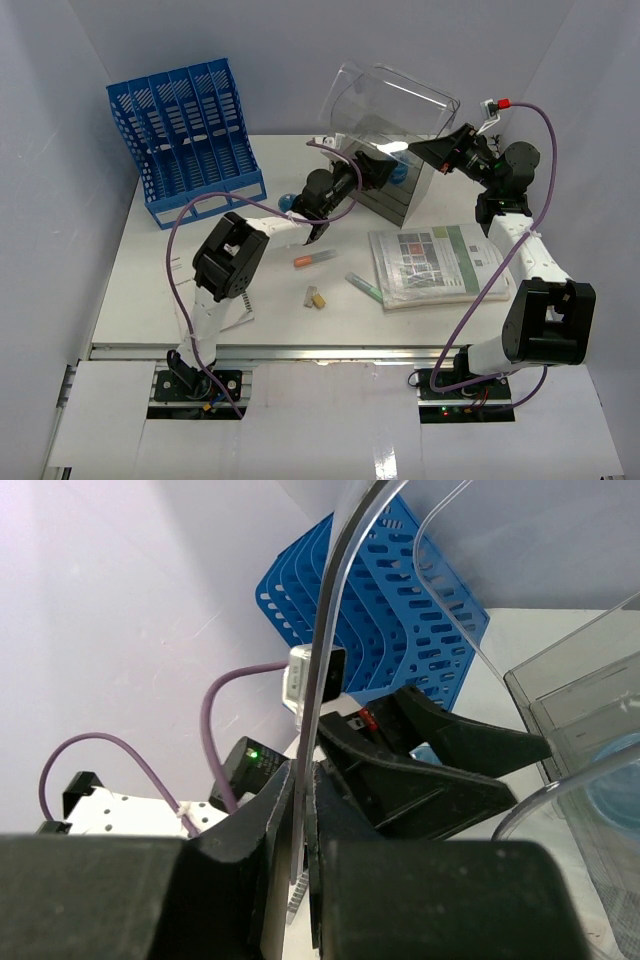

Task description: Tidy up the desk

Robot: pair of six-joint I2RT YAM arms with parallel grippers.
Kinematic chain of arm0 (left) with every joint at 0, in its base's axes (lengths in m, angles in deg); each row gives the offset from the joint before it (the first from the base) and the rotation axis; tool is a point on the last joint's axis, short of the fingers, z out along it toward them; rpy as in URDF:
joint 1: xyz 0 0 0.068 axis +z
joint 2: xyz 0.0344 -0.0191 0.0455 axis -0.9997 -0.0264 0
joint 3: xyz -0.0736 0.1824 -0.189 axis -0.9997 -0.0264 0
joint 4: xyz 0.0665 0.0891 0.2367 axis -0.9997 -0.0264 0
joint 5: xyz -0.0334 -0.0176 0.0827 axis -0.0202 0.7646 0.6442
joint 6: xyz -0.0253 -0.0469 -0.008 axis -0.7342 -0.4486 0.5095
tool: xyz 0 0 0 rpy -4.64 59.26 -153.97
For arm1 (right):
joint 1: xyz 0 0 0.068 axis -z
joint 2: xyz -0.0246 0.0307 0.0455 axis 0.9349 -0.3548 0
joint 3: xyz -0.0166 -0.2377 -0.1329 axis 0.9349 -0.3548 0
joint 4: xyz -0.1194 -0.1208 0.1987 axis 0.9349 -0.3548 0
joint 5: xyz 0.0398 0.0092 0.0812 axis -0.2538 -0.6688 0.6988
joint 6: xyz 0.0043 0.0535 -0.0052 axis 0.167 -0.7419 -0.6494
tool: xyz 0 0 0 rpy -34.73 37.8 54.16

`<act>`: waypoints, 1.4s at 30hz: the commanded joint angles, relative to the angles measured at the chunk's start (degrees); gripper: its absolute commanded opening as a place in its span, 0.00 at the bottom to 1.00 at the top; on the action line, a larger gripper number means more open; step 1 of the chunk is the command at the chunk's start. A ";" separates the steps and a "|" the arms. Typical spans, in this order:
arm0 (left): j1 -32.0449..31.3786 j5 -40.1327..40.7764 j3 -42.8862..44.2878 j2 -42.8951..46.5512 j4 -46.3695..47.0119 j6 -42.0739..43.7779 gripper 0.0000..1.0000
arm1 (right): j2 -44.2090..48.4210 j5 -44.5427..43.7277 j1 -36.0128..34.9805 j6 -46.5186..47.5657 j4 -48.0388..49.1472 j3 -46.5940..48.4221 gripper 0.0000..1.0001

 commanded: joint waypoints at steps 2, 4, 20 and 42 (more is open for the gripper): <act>-0.69 -2.82 -5.73 10.86 -0.32 4.84 0.95 | 1.49 1.01 0.32 1.32 6.97 0.75 0.11; -0.78 -2.99 -11.17 14.59 -0.25 6.54 0.95 | 1.66 1.02 0.32 1.93 6.44 0.75 0.11; 1.40 16.36 -27.70 32.53 -37.45 15.80 0.98 | 1.77 0.51 0.32 4.12 4.44 0.22 0.11; 10.75 32.78 -6.24 11.66 -65.16 12.23 0.94 | 1.91 -0.05 0.32 5.27 3.02 -0.02 0.11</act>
